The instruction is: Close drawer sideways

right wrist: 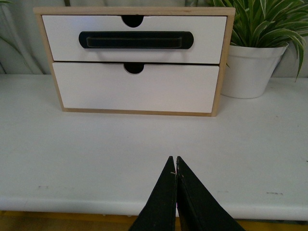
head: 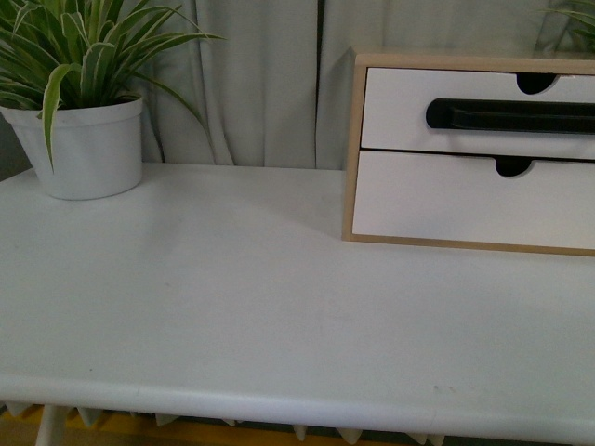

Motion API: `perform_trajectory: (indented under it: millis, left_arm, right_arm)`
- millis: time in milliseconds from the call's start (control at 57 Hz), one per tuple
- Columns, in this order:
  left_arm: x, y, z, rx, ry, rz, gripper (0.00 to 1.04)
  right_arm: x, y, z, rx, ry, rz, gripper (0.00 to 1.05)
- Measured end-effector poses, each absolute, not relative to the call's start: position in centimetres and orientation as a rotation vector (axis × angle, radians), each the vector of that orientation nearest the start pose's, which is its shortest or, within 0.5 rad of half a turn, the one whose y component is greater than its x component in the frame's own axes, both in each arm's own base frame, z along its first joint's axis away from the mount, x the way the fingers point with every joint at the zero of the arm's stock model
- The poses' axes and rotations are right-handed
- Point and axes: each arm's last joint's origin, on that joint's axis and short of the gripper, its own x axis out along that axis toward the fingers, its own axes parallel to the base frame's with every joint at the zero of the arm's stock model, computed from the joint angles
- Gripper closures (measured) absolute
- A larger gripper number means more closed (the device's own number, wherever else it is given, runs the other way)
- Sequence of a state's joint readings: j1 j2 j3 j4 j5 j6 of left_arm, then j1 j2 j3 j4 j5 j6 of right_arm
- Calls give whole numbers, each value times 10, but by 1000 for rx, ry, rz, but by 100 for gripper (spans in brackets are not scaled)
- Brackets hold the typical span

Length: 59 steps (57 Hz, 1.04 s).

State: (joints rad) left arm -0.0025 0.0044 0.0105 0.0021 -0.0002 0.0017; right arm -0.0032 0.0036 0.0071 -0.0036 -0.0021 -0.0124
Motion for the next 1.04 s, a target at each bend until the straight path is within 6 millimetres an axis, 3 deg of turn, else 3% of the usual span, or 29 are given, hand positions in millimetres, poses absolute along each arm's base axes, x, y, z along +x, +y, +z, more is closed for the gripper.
perform_trajectory:
  millis: [70,368,596,1035]
  left_arm:
    - [97,0,167,-1,-8,-2,99]
    - [97,0,167,-1,-8,-2,42]
    - [97,0,167,-1,-8,-2,5]
    - [97,0,167,-1,-8,-2,6]
  right_arm:
    - [97,0,165,-13,0,-1,101]
    - [97,0,165,-12,0,-1,46]
    - [97,0,165,-12,0,-1,8]
    - [97,0,165,-10,0,-1,9]
